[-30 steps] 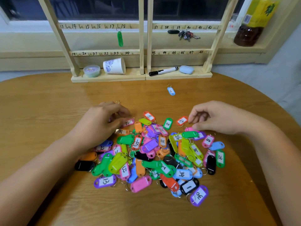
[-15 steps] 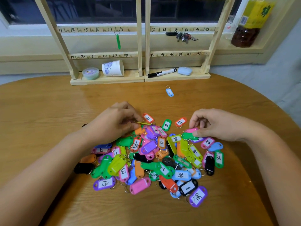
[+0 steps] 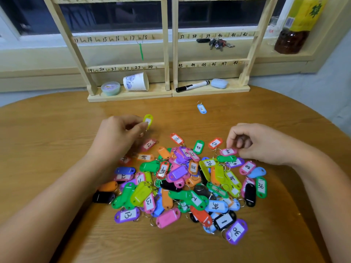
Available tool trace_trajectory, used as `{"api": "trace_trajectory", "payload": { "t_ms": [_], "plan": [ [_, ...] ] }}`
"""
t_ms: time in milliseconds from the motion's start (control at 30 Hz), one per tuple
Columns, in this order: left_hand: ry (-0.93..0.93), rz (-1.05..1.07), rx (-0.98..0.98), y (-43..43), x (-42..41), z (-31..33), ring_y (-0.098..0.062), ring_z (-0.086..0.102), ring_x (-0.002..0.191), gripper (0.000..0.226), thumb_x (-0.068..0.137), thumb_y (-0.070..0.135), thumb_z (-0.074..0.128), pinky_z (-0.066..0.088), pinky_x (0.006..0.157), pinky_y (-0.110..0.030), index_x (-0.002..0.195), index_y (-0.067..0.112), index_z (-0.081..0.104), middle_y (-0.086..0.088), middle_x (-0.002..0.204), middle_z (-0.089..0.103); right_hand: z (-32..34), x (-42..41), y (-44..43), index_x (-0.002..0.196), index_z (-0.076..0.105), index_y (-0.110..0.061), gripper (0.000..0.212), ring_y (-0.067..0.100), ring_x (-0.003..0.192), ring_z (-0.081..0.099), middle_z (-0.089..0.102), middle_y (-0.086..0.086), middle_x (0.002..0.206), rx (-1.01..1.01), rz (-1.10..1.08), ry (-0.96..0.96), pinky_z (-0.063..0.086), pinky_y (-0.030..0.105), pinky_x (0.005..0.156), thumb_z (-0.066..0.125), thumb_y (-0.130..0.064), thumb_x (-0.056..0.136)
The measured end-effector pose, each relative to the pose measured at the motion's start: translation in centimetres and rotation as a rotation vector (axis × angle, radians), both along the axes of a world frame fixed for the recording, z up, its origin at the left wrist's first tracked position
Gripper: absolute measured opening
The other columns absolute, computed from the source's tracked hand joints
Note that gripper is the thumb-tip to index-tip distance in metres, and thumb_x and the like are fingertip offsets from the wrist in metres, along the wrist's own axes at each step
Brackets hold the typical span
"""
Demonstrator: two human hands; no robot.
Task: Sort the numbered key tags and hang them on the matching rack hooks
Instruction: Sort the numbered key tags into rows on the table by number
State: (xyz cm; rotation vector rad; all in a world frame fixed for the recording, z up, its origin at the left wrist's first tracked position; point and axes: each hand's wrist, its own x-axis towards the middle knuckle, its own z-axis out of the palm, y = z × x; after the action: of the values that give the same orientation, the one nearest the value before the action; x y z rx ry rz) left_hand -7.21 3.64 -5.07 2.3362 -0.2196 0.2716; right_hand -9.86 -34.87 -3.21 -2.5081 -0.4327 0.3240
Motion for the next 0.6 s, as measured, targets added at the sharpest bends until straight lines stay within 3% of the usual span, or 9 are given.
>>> {"api": "trace_trajectory", "payload": {
  "t_ms": [100, 200, 300, 433, 533, 600],
  "plan": [
    [0.157, 0.028, -0.27, 0.7, -0.3, 0.5, -0.03, 0.071, 0.077, 0.017, 0.1, 0.038, 0.072, 0.053, 0.075, -0.033, 0.094, 0.026, 0.083, -0.008, 0.086, 0.078, 0.3, 0.0, 0.5, 0.09, 0.075, -0.031, 0.041, 0.006, 0.08, 0.06, 0.065, -0.023, 0.094, 0.098, -0.036, -0.042, 0.047, 0.016, 0.07, 0.07, 0.009, 0.085],
    [0.232, 0.056, -0.374, 1.1, -1.0, 1.0, -0.018, 0.066, 0.081, 0.014, 0.099, 0.037, 0.073, 0.051, 0.076, -0.032, 0.094, 0.03, 0.085, -0.01, 0.096, 0.079, 0.4, 0.0, 2.2, 0.094, 0.074, -0.029, 0.031, 0.002, 0.074, 0.056, 0.067, -0.02, 0.091, 0.195, -0.064, -0.104, 0.046, 0.014, 0.067, 0.071, 0.002, 0.091],
    [0.262, 0.07, -0.367, 1.7, -1.5, 1.0, -0.011, 0.064, 0.072, 0.015, 0.1, 0.036, 0.073, 0.052, 0.064, -0.025, 0.092, 0.032, 0.085, -0.006, 0.086, 0.079, 0.3, 0.3, 4.7, 0.093, 0.074, -0.032, 0.027, 0.003, 0.073, 0.056, 0.069, -0.014, 0.089, 0.255, -0.051, -0.152, 0.045, 0.015, 0.065, 0.071, -0.005, 0.094],
    [0.243, 0.096, -0.236, 2.9, -1.2, 0.8, -0.017, 0.074, 0.078, 0.014, 0.1, 0.038, 0.072, 0.057, 0.077, -0.037, 0.093, 0.033, 0.084, 0.006, 0.085, 0.08, -0.2, 0.5, 9.2, 0.093, 0.074, -0.032, 0.019, 0.006, 0.077, 0.061, 0.067, -0.011, 0.091, 0.216, 0.042, -0.176, 0.045, 0.018, 0.069, 0.075, -0.014, 0.094],
    [0.218, 0.102, -0.097, 3.6, -1.1, 1.0, -0.009, 0.074, 0.081, 0.011, 0.099, 0.04, 0.074, 0.058, 0.074, -0.034, 0.096, 0.034, 0.082, 0.012, 0.085, 0.079, -0.4, 1.2, 12.7, 0.096, 0.075, -0.032, 0.009, 0.006, 0.085, 0.062, 0.062, -0.011, 0.095, 0.134, 0.131, -0.238, 0.045, 0.018, 0.075, 0.078, -0.024, 0.094],
    [0.219, 0.113, -0.142, 4.0, -1.1, 1.2, -0.005, 0.073, 0.077, 0.007, 0.096, 0.036, 0.077, 0.057, 0.07, -0.027, 0.096, 0.032, 0.082, 0.01, 0.084, 0.079, -0.5, 2.1, 14.9, 0.103, 0.076, -0.031, 0.009, 0.002, 0.088, 0.059, 0.06, -0.012, 0.098, 0.078, 0.186, -0.252, 0.042, 0.017, 0.077, 0.077, -0.029, 0.095]
  ]
}}
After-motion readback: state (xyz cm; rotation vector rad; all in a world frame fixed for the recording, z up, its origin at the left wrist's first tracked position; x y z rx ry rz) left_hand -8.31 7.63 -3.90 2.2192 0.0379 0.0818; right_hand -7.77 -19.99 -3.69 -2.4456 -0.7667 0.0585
